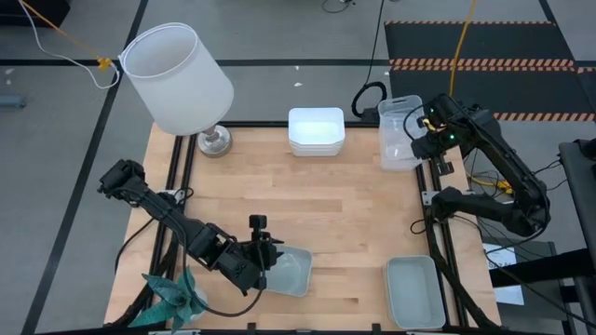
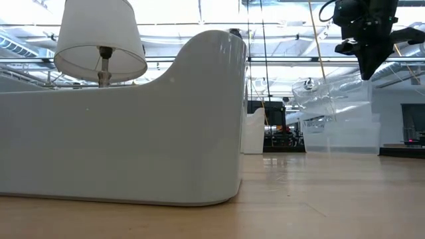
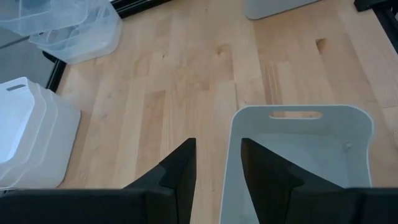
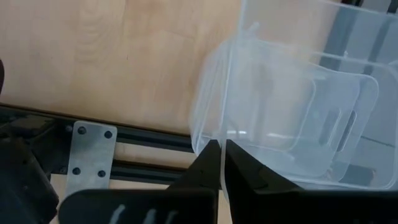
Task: Stack baskets by color
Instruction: Stack the left transparent bin on the transparent bins
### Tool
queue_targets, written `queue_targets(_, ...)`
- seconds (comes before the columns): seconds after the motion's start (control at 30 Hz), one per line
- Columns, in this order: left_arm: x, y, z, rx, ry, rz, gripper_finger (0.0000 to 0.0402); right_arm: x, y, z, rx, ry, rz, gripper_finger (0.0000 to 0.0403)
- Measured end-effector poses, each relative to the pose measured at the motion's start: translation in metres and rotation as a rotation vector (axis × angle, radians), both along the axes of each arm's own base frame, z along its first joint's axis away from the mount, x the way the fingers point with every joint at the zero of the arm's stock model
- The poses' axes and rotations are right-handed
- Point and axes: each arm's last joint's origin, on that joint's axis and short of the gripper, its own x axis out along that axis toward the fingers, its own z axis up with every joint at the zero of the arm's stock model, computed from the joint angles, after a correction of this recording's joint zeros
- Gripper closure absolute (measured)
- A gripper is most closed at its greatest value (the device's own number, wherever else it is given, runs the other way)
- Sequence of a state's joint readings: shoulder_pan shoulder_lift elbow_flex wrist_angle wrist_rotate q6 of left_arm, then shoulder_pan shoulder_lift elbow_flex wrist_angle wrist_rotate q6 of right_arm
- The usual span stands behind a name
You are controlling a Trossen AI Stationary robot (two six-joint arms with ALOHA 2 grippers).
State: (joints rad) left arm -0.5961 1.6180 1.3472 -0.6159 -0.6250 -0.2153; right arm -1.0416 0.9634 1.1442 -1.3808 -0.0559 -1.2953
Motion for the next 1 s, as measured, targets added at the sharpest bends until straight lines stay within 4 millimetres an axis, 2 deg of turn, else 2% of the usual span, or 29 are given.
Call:
queue_targets(0.3,0.0,0.0,0.0,-0.001,0.0,0.0,0.0275,0.0,-0.001,-0.001,0.002,-0.003,-0.015,0.0393)
queue_targets(0.63,0.0,0.0,0.0,-0.001,-0.001,0.001,0.0275,0.003,-0.007,-0.024,0.004,0.0,-0.021,0.0374)
queue_targets(1.0,0.0,0.0,0.0,0.0,0.0,0.0,0.0275,0.003,-0.009,-0.027,-0.013,0.026,-0.055,0.0365)
